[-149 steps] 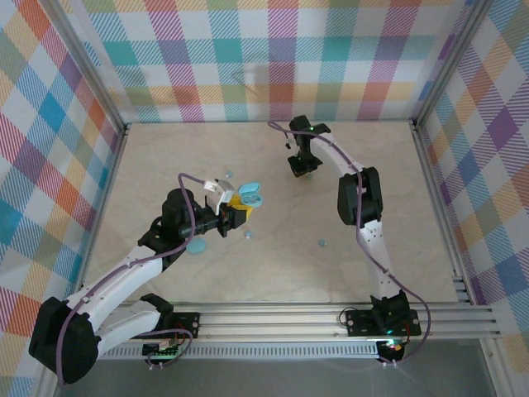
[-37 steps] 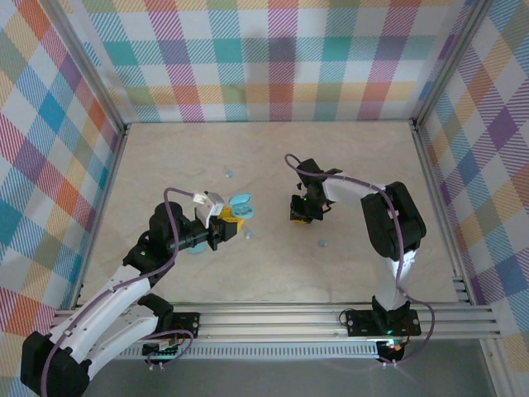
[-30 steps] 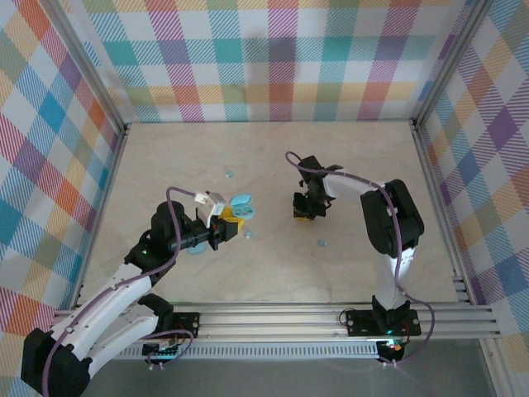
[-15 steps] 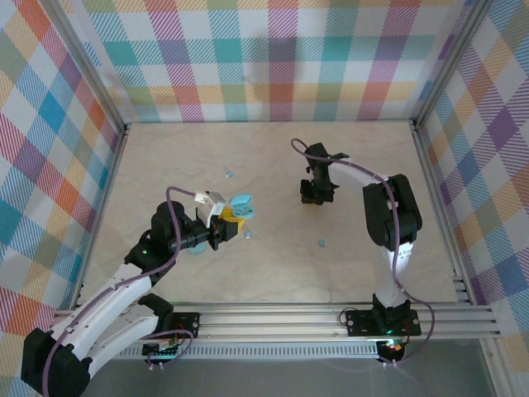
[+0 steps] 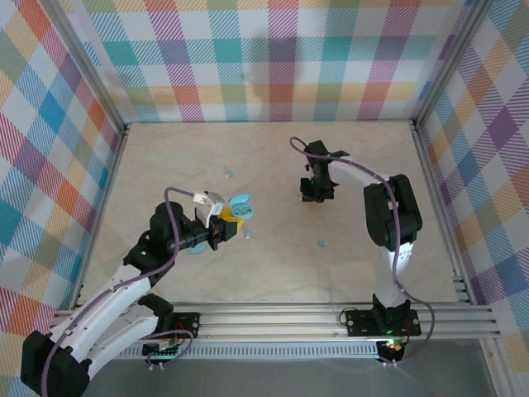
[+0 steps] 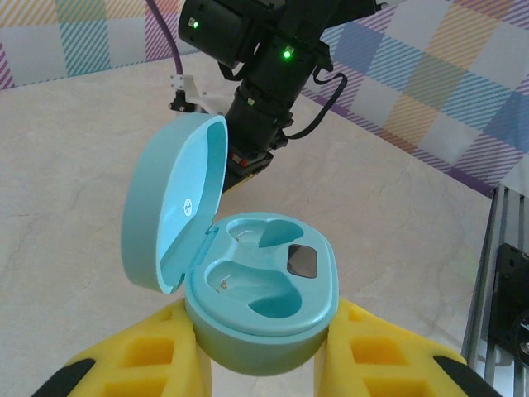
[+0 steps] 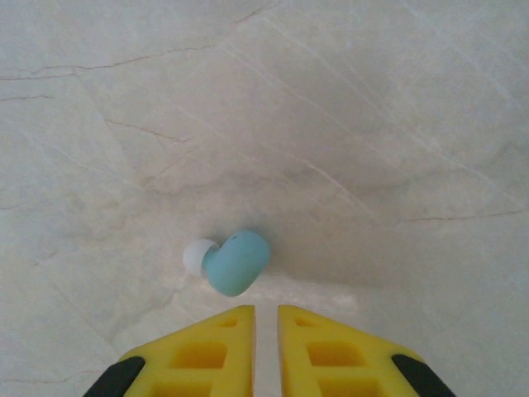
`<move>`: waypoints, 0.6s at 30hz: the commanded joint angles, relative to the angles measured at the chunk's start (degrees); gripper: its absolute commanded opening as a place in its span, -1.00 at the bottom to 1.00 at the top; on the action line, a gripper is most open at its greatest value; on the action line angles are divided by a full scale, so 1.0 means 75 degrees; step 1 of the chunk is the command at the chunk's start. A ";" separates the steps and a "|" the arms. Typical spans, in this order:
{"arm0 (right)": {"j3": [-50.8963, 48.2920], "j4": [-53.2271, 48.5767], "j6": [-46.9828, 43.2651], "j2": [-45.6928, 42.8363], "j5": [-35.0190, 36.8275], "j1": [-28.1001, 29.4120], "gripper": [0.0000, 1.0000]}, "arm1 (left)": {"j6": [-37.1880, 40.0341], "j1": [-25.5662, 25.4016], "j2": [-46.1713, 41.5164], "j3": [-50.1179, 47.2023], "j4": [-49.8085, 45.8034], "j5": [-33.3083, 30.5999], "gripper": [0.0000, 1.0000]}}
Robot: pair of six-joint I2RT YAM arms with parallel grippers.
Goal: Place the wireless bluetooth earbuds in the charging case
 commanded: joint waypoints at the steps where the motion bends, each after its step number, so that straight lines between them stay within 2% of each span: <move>1: -0.0288 0.0304 0.0975 -0.0543 -0.0614 -0.0139 -0.54 | -0.0056 -0.0074 -0.0091 0.0119 0.0069 -0.0002 -0.84; 6: -0.0885 0.1246 0.2036 -0.0635 -0.1499 -0.0452 -0.49 | -0.0061 -0.0080 -0.0045 0.0142 0.0100 0.0091 -0.84; 14: -0.0855 0.1571 0.2408 -0.0419 -0.1554 -0.0562 -0.54 | -0.0038 -0.0080 -0.0043 0.0226 0.0065 0.0103 -0.84; 18: -0.0803 0.1673 0.2442 -0.0235 -0.1878 -0.0562 -0.48 | -0.0038 -0.0080 -0.0017 0.0190 0.0132 0.0100 -0.84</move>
